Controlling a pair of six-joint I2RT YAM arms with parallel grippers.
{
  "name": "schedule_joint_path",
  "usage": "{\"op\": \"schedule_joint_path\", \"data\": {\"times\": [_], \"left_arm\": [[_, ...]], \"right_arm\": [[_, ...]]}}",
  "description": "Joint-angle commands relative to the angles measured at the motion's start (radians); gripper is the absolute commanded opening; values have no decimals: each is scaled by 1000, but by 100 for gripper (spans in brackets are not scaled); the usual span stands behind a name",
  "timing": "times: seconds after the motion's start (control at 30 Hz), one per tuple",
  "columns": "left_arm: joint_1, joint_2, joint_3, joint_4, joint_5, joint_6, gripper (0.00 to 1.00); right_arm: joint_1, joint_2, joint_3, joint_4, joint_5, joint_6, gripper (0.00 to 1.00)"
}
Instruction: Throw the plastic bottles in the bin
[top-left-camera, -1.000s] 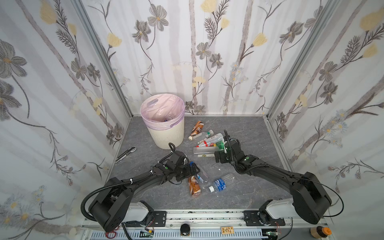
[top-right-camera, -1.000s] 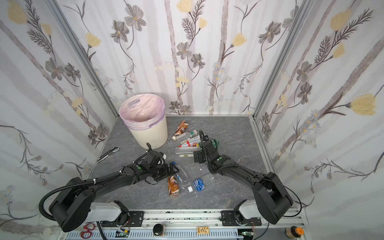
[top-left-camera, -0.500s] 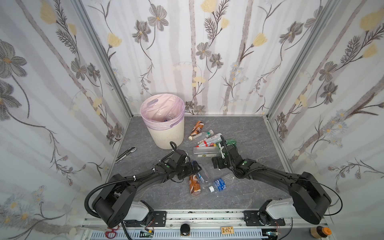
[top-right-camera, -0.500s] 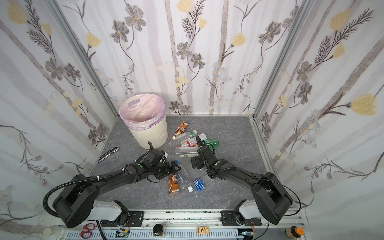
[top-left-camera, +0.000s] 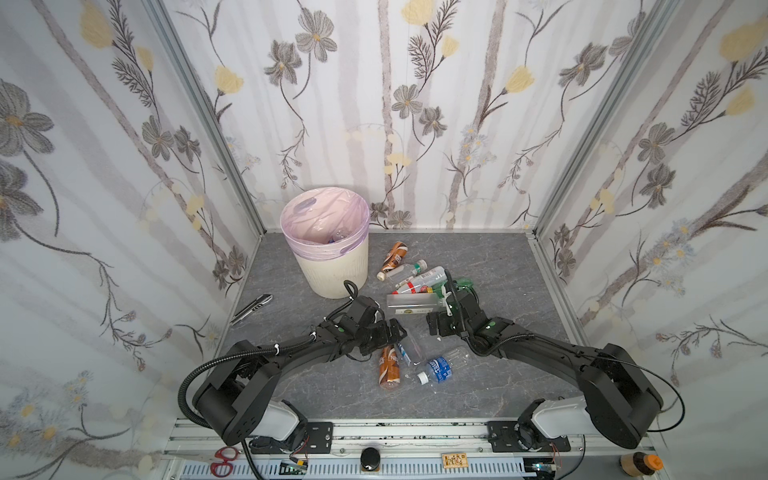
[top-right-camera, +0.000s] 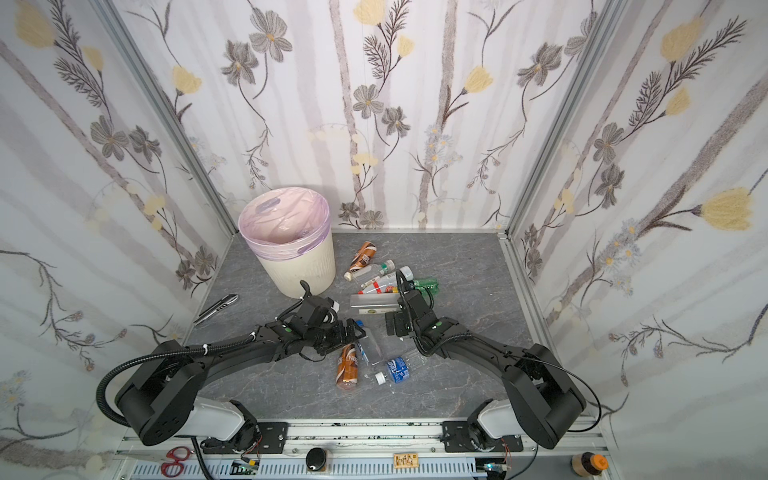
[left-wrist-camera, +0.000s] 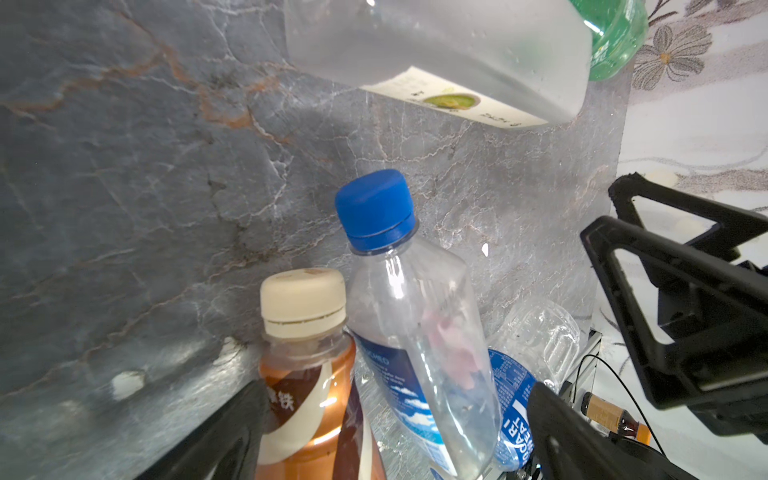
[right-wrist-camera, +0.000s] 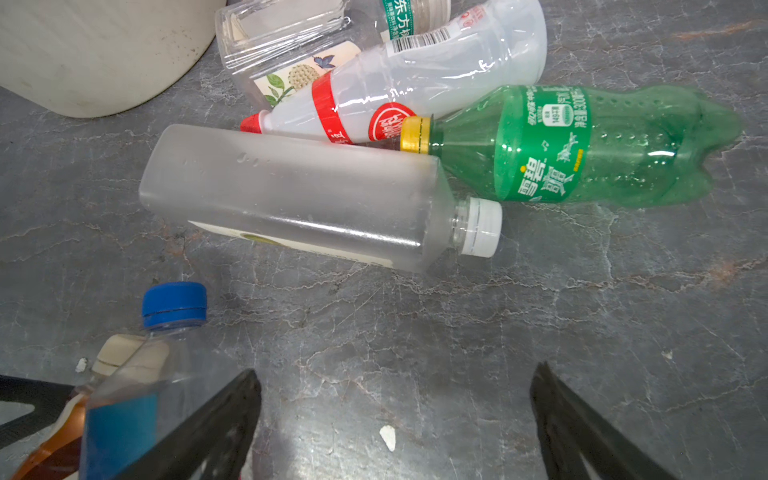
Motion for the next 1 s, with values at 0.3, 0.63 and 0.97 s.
{"op": "schedule_joint_path", "data": {"times": [0.3,0.63,0.97], "left_arm": [[-17,56,55,55,3,-8,100],[1,40,55,53,0,10,100],[23,-3,45,42,1,38,100]], "right_arm": [[-21,-32,-28,18,-1,16,100],[-23,-50,-35,9,-4,15,100],[-23,-116,-40,-129,62,65,100]]}}
